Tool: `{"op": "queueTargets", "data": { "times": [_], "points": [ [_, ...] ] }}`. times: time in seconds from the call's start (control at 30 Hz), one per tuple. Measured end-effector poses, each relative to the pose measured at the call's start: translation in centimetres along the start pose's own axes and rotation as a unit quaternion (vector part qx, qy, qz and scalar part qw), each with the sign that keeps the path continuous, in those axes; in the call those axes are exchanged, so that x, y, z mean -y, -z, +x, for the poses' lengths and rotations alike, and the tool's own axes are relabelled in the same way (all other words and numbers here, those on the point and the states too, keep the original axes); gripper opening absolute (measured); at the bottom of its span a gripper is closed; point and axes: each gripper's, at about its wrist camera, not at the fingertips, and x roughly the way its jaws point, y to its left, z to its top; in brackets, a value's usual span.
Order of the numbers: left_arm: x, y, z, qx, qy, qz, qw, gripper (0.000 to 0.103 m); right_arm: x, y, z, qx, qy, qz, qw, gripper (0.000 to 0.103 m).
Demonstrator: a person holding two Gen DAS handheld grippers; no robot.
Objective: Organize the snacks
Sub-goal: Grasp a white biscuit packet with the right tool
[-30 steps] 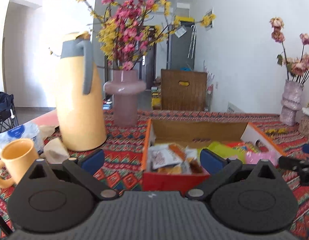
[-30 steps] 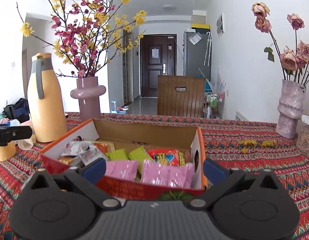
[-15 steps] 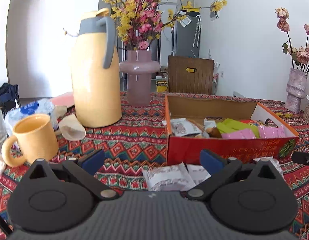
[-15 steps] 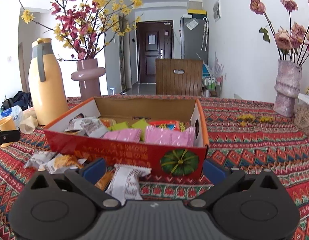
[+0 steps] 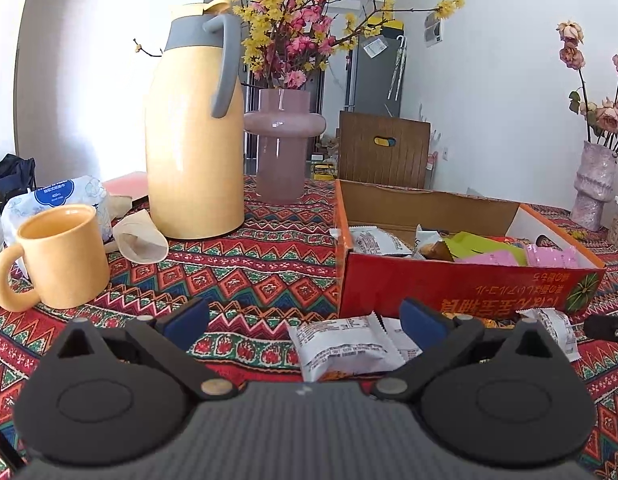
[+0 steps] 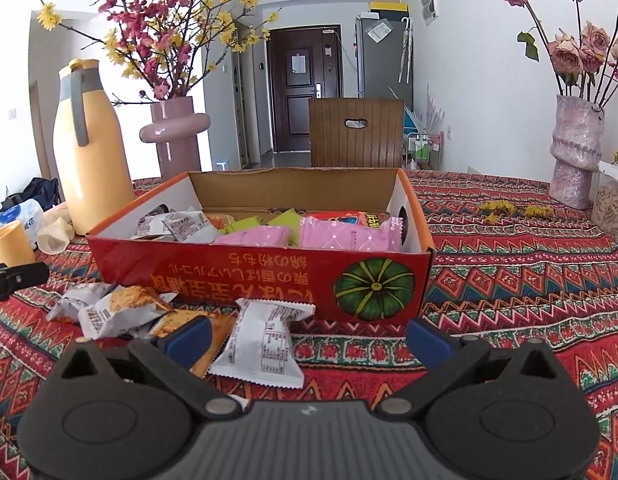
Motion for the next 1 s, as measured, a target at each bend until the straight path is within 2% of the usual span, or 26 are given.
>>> {"op": "queueTargets", "data": {
  "times": [0.47,0.77,0.87,0.97,1.0],
  "points": [
    [-0.5,0.1,-0.2,0.002,0.007,-0.015,0.9999,0.103,-0.9,0.4,-0.1,-0.013,-0.006,-0.004,1.000,0.103],
    [-0.5,0.1,-0.2,0.002,0.009,-0.017,0.9998,0.103,-1.5,-0.6,2.8,-0.043,0.012,-0.013,0.999,0.103],
    [-0.5,0.2,-0.3,0.002,0.011,-0.018,0.9998,0.103,-1.5,-0.9,4.1,-0.060,0.010,-0.014,0.998,0.094],
    [-0.5,0.2,-0.3,0.002,0.012,-0.018,0.9998,0.103,-1.8,-1.0,5.3,-0.075,0.005,-0.018,0.997,0.079],
    [-0.5,0.2,-0.3,0.003,0.012,-0.018,0.9997,0.103,-1.9,-0.9,5.5,-0.079,0.003,-0.019,0.997,0.070]
  ]
}}
